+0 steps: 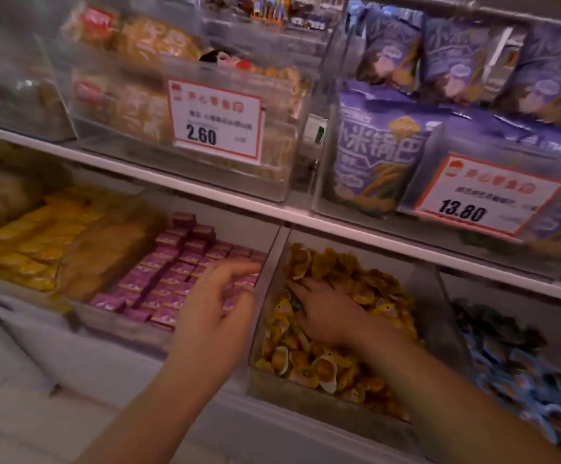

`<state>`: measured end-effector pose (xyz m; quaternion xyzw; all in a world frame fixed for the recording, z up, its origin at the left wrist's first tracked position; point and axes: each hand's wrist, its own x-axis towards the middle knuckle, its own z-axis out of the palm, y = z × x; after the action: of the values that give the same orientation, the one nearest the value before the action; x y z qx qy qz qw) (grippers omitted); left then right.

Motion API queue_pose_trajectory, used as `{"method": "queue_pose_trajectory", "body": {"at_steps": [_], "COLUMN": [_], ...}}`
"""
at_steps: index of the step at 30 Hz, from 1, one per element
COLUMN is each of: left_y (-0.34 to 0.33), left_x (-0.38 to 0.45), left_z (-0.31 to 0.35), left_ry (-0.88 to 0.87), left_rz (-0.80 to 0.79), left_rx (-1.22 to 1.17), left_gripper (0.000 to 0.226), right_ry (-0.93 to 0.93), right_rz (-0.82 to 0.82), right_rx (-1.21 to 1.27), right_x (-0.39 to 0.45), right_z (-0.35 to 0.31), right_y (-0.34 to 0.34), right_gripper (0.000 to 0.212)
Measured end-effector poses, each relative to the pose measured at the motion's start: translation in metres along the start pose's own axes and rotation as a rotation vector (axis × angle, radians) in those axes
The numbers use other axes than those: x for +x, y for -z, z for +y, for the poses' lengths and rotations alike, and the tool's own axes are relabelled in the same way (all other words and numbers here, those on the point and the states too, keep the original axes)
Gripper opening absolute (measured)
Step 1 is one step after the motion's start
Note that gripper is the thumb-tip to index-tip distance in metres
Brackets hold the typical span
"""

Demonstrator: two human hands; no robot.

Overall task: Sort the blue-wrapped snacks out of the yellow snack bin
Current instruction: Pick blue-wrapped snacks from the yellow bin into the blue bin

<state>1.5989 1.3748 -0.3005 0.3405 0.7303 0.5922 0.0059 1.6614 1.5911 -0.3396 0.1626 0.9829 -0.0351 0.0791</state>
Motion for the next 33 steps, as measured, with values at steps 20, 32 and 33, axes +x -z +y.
{"method": "queue_pose_trajectory", "body": {"at_steps": [20, 32, 33], "left_y": [-0.013, -0.013, -0.012], "left_x": [0.017, 0.028, 0.028], "left_z": [-0.006, -0.010, -0.011], "left_ry": [0.096, 0.130, 0.135], "left_rz": [-0.047, -0.002, 0.001], "left_rx": [-0.092, -0.158, -0.152], "left_gripper": [0.028, 0.022, 0.023], "right_ry": [-0.061, -0.038, -0.050], "right_rz": [-0.133, -0.439, -0.424], "right_rx": [0.086, -0.068, -0.057], "right_x": [0.045, 0.051, 0.048], "right_z": [0.024, -0.007, -0.007], "right_y": [0.029, 0.035, 0.033], "right_gripper": [0.064, 0.082, 0.080]}}
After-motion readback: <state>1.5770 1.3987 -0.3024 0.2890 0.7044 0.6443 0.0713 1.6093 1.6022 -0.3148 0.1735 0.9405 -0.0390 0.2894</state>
